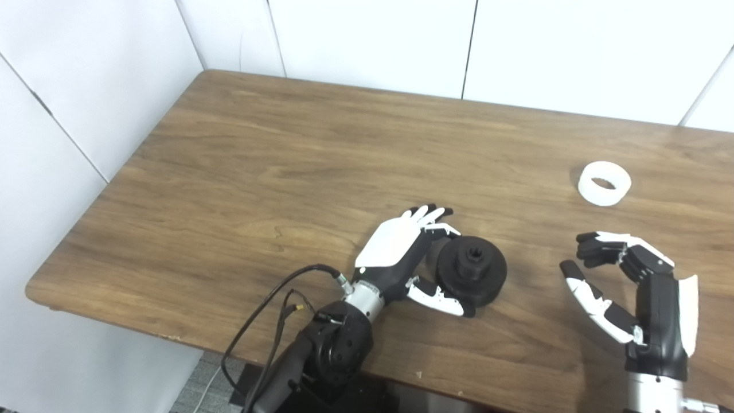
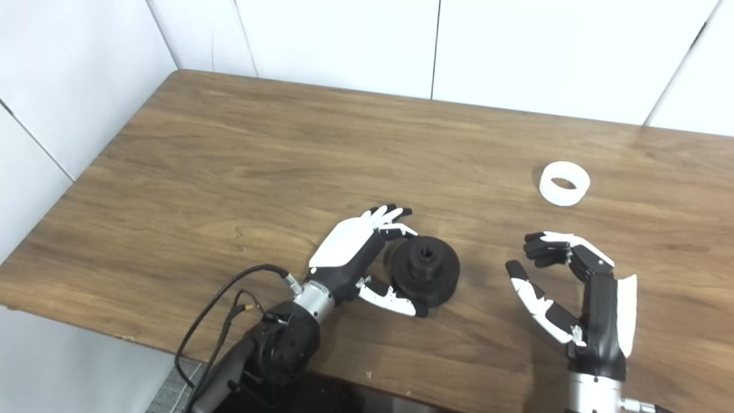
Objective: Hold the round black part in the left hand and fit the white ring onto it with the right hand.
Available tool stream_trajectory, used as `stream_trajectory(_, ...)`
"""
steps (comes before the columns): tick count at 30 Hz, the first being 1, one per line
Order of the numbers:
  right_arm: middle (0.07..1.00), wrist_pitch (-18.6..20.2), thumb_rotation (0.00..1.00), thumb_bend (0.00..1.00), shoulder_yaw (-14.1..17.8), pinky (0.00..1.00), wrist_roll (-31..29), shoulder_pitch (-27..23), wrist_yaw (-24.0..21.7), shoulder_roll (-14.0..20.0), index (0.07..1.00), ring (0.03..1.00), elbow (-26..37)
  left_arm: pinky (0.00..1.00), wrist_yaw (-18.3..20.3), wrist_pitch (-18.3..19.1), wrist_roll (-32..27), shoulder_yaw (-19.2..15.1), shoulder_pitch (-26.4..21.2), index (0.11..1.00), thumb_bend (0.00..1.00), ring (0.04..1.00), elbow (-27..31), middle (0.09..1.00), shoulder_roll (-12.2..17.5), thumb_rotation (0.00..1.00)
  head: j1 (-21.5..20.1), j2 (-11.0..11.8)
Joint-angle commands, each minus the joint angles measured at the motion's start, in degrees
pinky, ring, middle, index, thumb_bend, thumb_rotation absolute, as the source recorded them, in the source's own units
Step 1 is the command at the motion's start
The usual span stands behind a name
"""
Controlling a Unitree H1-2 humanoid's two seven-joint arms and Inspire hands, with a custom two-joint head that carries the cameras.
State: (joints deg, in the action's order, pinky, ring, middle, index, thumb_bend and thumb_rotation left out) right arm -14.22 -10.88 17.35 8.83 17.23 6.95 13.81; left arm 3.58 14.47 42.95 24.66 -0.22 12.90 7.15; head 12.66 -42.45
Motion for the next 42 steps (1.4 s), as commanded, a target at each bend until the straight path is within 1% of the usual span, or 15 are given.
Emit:
stream_trajectory(1, 0.596, -0.29, 0.15, 0.50, -0.13, 0.45, 1.03, 2.33, 0.73, -5.76, 0.495, 0.523, 2.21, 1.00, 0.36, -0.42, 1.10, 0.09, -0.15, 0.600, 0.89, 1.000, 1.72, 0.960, -0.32, 0.31, 0.04, -0.05)
stream_trajectory(2, 0.597, -0.24, 0.15, 0.50, -0.14, 0.45, 0.93, 2.35, 0.71, -5.77, 0.495, 0.524, 2.23, 1.00, 0.34, -0.54, 1.15, 0.08, -0.10, 0.599, 0.89, 1.000, 1.71, 0.960, -0.38, 0.30, 0.01, -0.06)
stream_trajectory(6, 0.600, -0.50, 0.15, 0.50, -0.55, 0.45, 0.70, 2.50, 0.76, -6.14, 0.495, 0.527, 2.16, 1.00, 0.01, -1.16, 0.97, -0.44, 0.30, 0.597, 0.89, 1.000, 1.37, 0.956, -0.15, 0.30, -4.12, -0.10)
stream_trajectory(7, 0.600, -0.72, 0.15, 0.50, -0.79, 0.45, 1.23, 2.55, 0.93, -6.27, 0.495, 0.528, 1.99, 1.00, -0.07, -1.42, 0.59, -0.81, 0.49, 0.597, 0.89, 1.000, 1.48, 0.955, 0.10, 0.30, -8.40, 0.09)
stream_trajectory(9, 0.597, -1.16, 0.15, 0.49, -1.35, 0.45, 2.67, 2.60, 1.51, -6.66, 0.496, 0.524, 1.55, 0.98, -0.27, -2.31, -0.42, -1.73, 0.87, 0.585, 0.90, 1.000, 1.67, 0.944, 0.75, 0.29, -12.55, 0.48)
stream_trajectory(10, 0.595, -1.09, 0.15, 0.49, -1.73, 0.44, 3.41, 2.60, 1.86, -7.06, 0.496, 0.524, 1.37, 0.98, -0.15, -2.80, -0.86, -2.26, 1.06, 0.585, 0.89, 0.999, 1.82, 0.942, 1.23, 0.29, -16.58, 0.93)
stream_trajectory(11, 0.592, -0.59, 0.15, 0.50, -1.99, 0.44, 4.19, 2.59, 2.25, -7.54, 0.495, 0.522, 1.43, 0.98, 0.21, -3.18, -1.22, -2.73, 1.24, 0.587, 0.89, 0.999, 2.11, 0.944, 1.67, 0.28, -17.37, 1.03)
stream_trajectory(16, 0.580, 0.40, 0.15, 0.50, -3.02, 0.43, 6.13, 1.88, 4.33, -9.31, 0.494, 0.515, 1.08, 1.00, 1.93, -4.83, -3.44, -4.85, 1.64, 0.591, 0.87, 1.000, 2.98, 0.953, 3.59, 0.27, -26.79, 2.40)
stream_trajectory(22, 0.579, 2.62, 0.15, 0.49, -2.92, 0.43, 9.26, 0.56, 7.01, -9.33, 0.493, 0.513, 1.34, 1.00, 3.01, -5.94, -4.97, -6.26, 1.67, 0.590, 0.85, 1.000, 2.91, 0.955, 4.83, 0.27, -30.13, 3.72)
stream_trajectory(25, 0.591, 4.08, 0.15, 0.49, -2.15, 0.45, 8.22, -0.11, 7.31, -8.43, 0.494, 0.526, 1.99, 1.00, 3.47, -6.32, -5.06, -6.55, 1.57, 0.588, 0.85, 1.000, 2.89, 0.953, 4.96, 0.27, -30.98, 4.30)
stream_trajectory(29, 0.594, 5.08, 0.14, 0.49, 0.15, 0.42, 5.78, -2.35, 7.20, -6.44, 0.494, 0.501, 2.73, 1.00, 3.94, -6.63, -5.24, -7.04, 1.75, 0.586, 0.86, 1.000, 3.14, 0.950, 4.93, 0.25, -31.37, 4.69)
stream_trajectory(30, 0.597, 5.90, 0.14, 0.49, 0.85, 0.41, 5.76, -3.05, 6.73, -5.62, 0.494, 0.502, 3.21, 1.00, 3.98, -6.68, -5.25, -7.14, 1.81, 0.586, 0.86, 1.000, 3.22, 0.950, 4.91, 0.24, -31.37, 4.69)
stream_trajectory(35, 0.652, 11.81, 0.15, 0.49, 4.00, 0.49, 6.80, -6.56, 3.45, -2.09, 0.497, 0.597, 5.22, 0.99, 4.06, -6.84, -5.35, -7.42, 1.86, 0.585, 0.87, 1.000, 3.20, 0.947, 4.74, 0.24, -30.98, 4.86)
stream_trajectory(39, 0.718, 17.40, 0.16, 0.50, 5.74, 0.54, 9.35, -9.92, -0.40, 0.27, 0.498, 0.675, 6.20, 1.00, 4.28, -6.87, -5.51, -7.81, 2.02, 0.585, 0.87, 0.999, 3.54, 0.946, 4.81, 0.23, -30.70, 4.85)
stream_trajectory(42, 0.763, 20.96, 0.16, 0.50, 6.48, 0.61, 12.60, -12.97, -3.22, 1.56, 0.498, 0.738, 6.25, 1.00, 4.62, -6.66, -5.69, -8.06, 2.12, 0.587, 0.87, 1.000, 3.79, 0.946, 4.91, 0.23, -30.72, 4.81)
